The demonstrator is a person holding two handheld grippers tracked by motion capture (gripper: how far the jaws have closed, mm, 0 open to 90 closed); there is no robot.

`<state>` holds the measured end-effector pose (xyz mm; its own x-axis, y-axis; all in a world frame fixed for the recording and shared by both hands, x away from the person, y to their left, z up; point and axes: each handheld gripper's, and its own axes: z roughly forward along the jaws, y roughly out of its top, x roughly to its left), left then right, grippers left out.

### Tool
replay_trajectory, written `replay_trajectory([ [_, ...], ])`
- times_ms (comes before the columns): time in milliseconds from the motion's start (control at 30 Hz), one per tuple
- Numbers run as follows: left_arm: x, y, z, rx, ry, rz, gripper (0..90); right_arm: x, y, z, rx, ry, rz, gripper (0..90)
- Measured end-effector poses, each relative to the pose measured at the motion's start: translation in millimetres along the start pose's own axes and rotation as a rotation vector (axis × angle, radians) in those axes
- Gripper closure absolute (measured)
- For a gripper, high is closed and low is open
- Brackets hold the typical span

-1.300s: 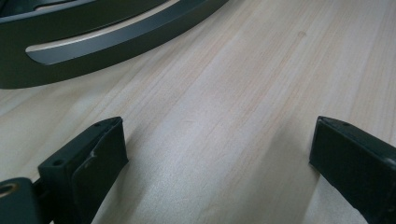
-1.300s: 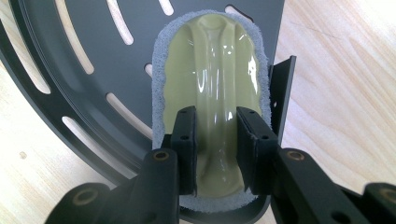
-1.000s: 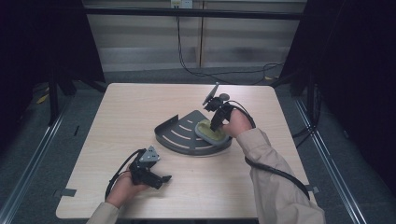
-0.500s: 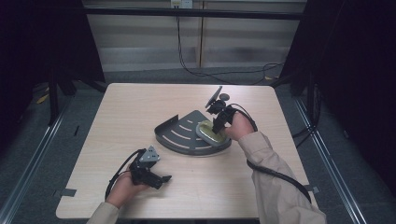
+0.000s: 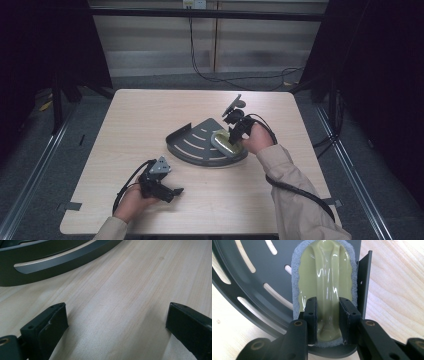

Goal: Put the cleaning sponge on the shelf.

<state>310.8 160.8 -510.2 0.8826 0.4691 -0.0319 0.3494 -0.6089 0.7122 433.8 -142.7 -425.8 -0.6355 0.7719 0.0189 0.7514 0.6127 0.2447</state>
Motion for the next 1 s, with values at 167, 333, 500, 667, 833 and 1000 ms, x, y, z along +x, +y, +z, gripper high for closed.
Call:
replay_trajectory([
  [167, 0.0, 0.0, 0.0, 0.000, 0.000, 0.000, 3.3, -1.4, -0.7, 0.0, -0.007, 0.003, 0.002, 69.8],
  [333, 0.0, 0.0, 0.0, 0.000, 0.000, 0.000, 3.3, -1.4, -1.0, -0.2, -0.018, -0.022, 0.000, 58.2],
  [500, 0.1, 0.0, 0.0, 0.000, -0.002, 0.000, 3.3, -2.3, -1.9, -1.8, -0.022, -0.037, -0.002, 44.9],
  [667, 0.1, 0.0, 0.1, -0.001, -0.001, 0.000, 3.3, -2.8, -1.9, -6.0, -0.026, -0.029, -0.006, 36.3],
  [833, -0.2, -0.2, -0.2, 0.001, 0.004, -0.003, 3.2, -2.1, -0.7, -8.9, -0.027, -0.033, -0.016, 28.7],
  [1000, -0.2, -0.1, -0.3, 0.003, 0.005, -0.003, 3.2, 0.6, 2.0, -11.2, -0.038, -0.037, -0.024, 15.5],
])
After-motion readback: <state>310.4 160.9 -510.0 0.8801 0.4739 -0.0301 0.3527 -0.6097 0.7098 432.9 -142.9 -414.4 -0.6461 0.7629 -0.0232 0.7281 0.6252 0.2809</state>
